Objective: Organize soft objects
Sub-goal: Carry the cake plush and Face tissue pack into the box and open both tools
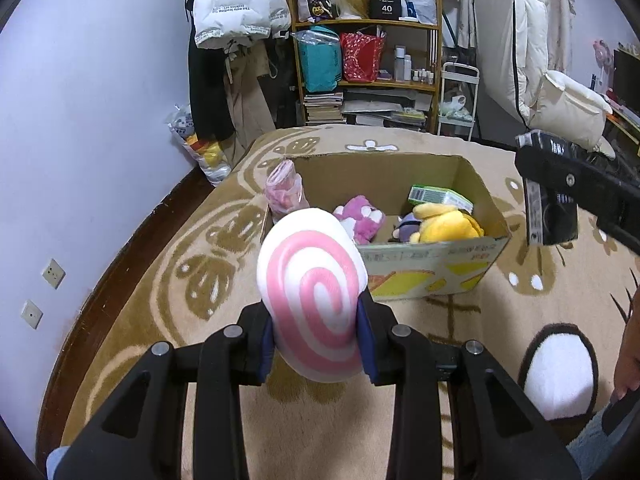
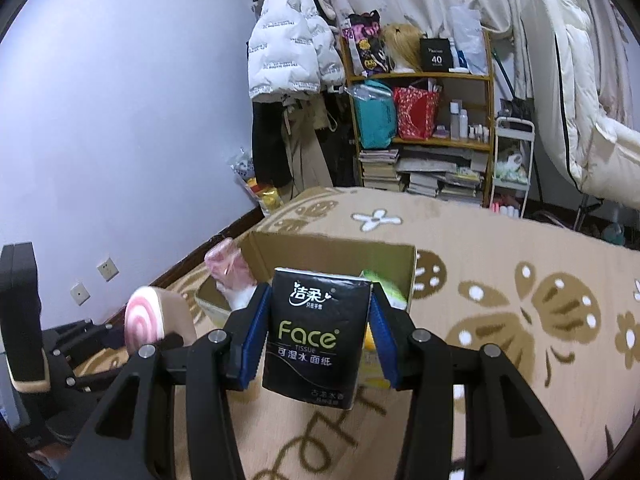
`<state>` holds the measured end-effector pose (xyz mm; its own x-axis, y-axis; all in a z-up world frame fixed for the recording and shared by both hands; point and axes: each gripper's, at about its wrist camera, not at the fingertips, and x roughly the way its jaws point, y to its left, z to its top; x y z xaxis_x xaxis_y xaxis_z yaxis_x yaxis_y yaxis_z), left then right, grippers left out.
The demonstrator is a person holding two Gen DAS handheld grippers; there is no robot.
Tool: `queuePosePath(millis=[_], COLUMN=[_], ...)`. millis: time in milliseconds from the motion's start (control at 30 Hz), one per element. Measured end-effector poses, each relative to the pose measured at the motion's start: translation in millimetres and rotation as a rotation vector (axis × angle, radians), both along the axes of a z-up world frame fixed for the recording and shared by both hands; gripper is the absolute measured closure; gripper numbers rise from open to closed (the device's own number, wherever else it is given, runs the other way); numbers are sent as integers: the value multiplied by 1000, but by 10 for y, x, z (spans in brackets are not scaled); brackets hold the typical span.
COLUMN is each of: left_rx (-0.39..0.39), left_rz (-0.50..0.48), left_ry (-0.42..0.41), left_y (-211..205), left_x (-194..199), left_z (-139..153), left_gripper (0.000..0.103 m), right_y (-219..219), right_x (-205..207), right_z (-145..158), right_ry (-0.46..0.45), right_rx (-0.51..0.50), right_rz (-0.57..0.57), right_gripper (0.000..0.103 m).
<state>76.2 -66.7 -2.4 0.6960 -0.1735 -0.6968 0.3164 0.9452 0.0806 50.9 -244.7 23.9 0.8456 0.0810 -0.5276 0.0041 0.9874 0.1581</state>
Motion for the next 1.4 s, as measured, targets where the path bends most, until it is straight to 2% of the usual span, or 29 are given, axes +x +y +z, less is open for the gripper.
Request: queuePosePath(millis=[167, 567, 900, 1067, 1400], left_rx=[-13, 27, 58, 39, 65], left_rz=[-9, 6, -25, -39, -71], left_ry=[-15, -53, -58, -30, 30], left_y=[-72, -183, -367, -463, -611], left_x=[158, 589, 907, 1012, 1172], left_z=[62, 132, 31, -94, -388], left_gripper=[70, 70, 70, 70, 68], right_y=[-29, -125, -243, -285, -318], right_x=[182, 617, 944, 1081, 1273], right_z=[72, 122, -132, -281, -583], right_ry=[-15, -45, -14, 0, 55], right_rx=[-15, -111, -85, -52, -14], right_rz=[4, 23, 27, 50, 68], right_gripper=[53, 53, 53, 53, 52])
